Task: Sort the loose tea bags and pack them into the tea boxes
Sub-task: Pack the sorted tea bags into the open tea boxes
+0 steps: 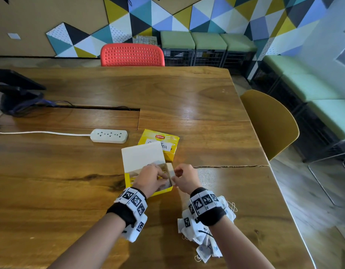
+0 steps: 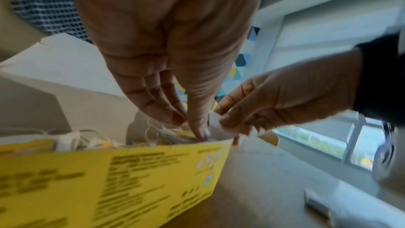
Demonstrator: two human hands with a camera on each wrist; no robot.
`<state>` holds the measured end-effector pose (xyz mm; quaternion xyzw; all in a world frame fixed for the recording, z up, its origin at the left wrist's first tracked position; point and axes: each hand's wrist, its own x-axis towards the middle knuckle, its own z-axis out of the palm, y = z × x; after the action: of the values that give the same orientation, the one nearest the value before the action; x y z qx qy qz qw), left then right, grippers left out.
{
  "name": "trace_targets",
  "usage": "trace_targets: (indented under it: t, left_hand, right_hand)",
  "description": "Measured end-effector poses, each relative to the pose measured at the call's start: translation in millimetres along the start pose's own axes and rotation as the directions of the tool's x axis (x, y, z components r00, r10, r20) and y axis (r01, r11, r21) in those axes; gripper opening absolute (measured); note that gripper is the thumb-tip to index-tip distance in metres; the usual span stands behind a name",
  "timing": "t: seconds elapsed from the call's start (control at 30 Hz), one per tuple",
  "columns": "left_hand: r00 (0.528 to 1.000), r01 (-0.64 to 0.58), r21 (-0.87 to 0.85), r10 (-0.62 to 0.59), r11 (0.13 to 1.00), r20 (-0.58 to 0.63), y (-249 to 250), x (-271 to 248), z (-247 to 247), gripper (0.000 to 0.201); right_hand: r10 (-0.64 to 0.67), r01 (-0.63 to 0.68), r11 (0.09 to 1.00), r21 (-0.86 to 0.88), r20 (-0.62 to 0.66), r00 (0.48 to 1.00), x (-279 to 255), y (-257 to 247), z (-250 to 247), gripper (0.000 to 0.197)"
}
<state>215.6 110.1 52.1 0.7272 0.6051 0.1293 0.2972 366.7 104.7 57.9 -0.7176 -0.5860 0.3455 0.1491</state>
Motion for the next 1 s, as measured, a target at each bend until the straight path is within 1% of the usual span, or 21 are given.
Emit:
trace_targets:
  t: [0.03,0.13,0.2,0.27,0.37,0.43,0.5,0.53,0.57,0.63,0.73,0.8,0.9,0.93,1.0]
  left_hand:
    - [1.000,-0.016,0.010,0.016,1.000,0.011,0,1,0,0.016]
    - [0.990,-0.090,0.035,0.085,0.995,0.110,0,0,4,0.016]
    - [0.983,-0.136,0.062,0.127,0.989,0.129,2,-1,7,0.017]
    - [0.982,-0.148,0.083,0.136,0.986,0.129,4,0,7,0.019]
    - [0.989,-0.126,0.047,0.122,0.991,0.079,5,-3,5,0.019]
    - [0.992,-0.124,-0.026,0.124,0.992,-0.003,4,-13,6,0.018]
    - [0.984,-0.172,-0.074,0.168,0.982,-0.063,6,-29,10,0.016]
    - [0.977,-0.207,-0.081,0.202,0.975,-0.062,8,-40,14,0.017]
    - [0.970,-0.243,-0.090,0.240,0.966,-0.038,10,-51,20,0.017]
    - [0.951,-0.298,-0.099,0.305,0.949,0.059,14,-74,34,0.016]
    - [0.923,-0.328,-0.087,0.339,0.941,0.182,17,-93,56,0.018]
    - [0.909,-0.341,-0.081,0.350,0.937,0.225,18,-95,66,0.022]
    - [0.881,-0.387,-0.079,0.394,0.919,0.262,23,-93,77,0.028]
    - [0.880,-0.387,-0.078,0.393,0.919,0.265,26,-92,81,0.029]
    - [0.892,-0.347,-0.085,0.357,0.934,0.279,32,-87,89,0.033]
  right_hand:
    - [-0.001,0.001,1.000,0.000,-0.004,1.000,0,0,0,0.021]
    - [-0.004,0.004,1.000,0.006,-0.008,1.000,0,1,1,0.021]
    - [-0.008,0.008,1.000,0.002,-0.012,1.000,-1,1,1,0.021]
    - [-0.017,0.017,1.000,0.012,-0.009,1.000,-1,2,0,0.021]
    - [-0.043,0.043,0.996,0.083,-0.011,0.999,-5,10,-6,0.017]
    - [-0.044,0.048,0.993,0.104,-0.034,0.998,-12,22,-13,0.011]
    - [-0.021,0.027,0.992,0.125,-0.054,0.998,-23,37,-21,0.006]
    - [0.000,0.009,0.990,0.139,-0.062,0.998,-30,47,-25,0.006]
    - [0.022,-0.011,0.989,0.148,-0.070,0.997,-37,57,-29,0.006]
    - [0.053,-0.039,0.988,0.151,-0.090,0.995,-55,76,-35,0.007]
    - [0.091,-0.076,0.988,0.133,-0.111,0.990,-81,103,-37,0.008]
    - [0.108,-0.098,0.991,0.095,-0.108,0.988,-98,120,-33,0.012]
    - [0.083,-0.083,0.997,0.003,-0.091,0.992,-120,137,-19,0.023]
    - [0.072,-0.073,0.997,-0.015,-0.090,0.993,-126,141,-14,0.026]
    - [0.064,-0.068,0.997,-0.025,-0.121,0.991,-131,143,-7,0.030]
